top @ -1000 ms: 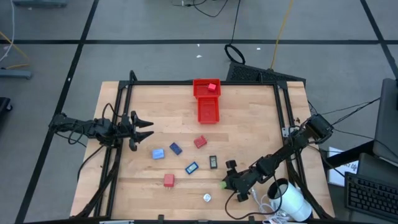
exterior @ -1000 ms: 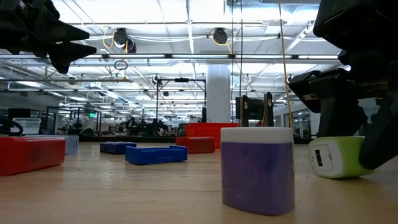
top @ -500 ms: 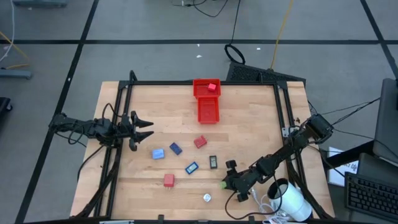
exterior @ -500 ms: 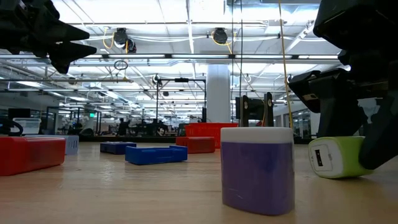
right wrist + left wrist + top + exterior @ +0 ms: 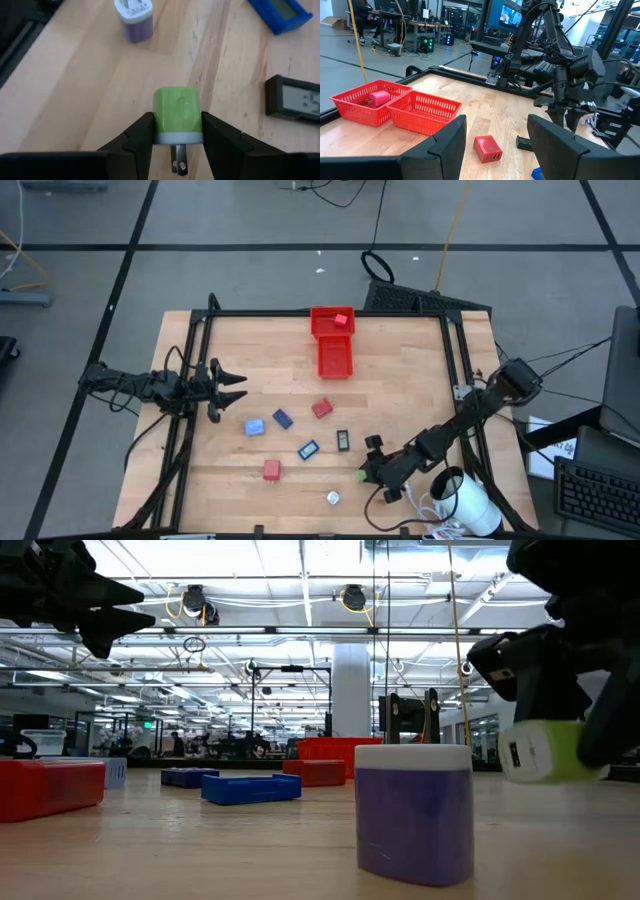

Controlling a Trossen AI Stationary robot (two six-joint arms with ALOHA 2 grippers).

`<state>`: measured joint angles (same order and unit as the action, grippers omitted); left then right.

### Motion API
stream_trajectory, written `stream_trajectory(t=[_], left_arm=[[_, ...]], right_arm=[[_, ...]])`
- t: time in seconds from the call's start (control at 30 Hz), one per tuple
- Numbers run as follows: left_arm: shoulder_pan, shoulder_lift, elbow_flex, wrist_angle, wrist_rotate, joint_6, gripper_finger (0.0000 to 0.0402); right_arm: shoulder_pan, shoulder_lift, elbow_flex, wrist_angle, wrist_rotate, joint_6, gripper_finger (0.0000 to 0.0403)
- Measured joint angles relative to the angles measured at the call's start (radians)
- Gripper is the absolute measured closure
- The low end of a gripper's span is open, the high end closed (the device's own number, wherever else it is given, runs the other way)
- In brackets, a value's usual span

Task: Pick & Place Office items
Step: Put the green charger adapter into the top red bin

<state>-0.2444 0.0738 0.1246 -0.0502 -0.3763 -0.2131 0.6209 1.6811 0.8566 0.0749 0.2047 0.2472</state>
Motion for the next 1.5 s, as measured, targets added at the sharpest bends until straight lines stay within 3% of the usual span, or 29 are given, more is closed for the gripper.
stream_trajectory(t=[0.6,1.27,1.5], left_arm=[[0.000,0.000,0.000,0.000,0.000,0.000,0.0188],[0.000,0.000,0.000,0.000,0.000,0.000,0.0188],[0.000,0.000,0.000,0.000,0.000,0.000,0.0188]], right_arm=[[0.003,-0.121,0.000,-0.037,-0.026,0.032,0.0265],[0.010,-0.122,0.000,-0.110,-0.026,0.052,0.0266],[0.010,-0.122,0.000,-0.064,-0.106,0.047,0.0266]])
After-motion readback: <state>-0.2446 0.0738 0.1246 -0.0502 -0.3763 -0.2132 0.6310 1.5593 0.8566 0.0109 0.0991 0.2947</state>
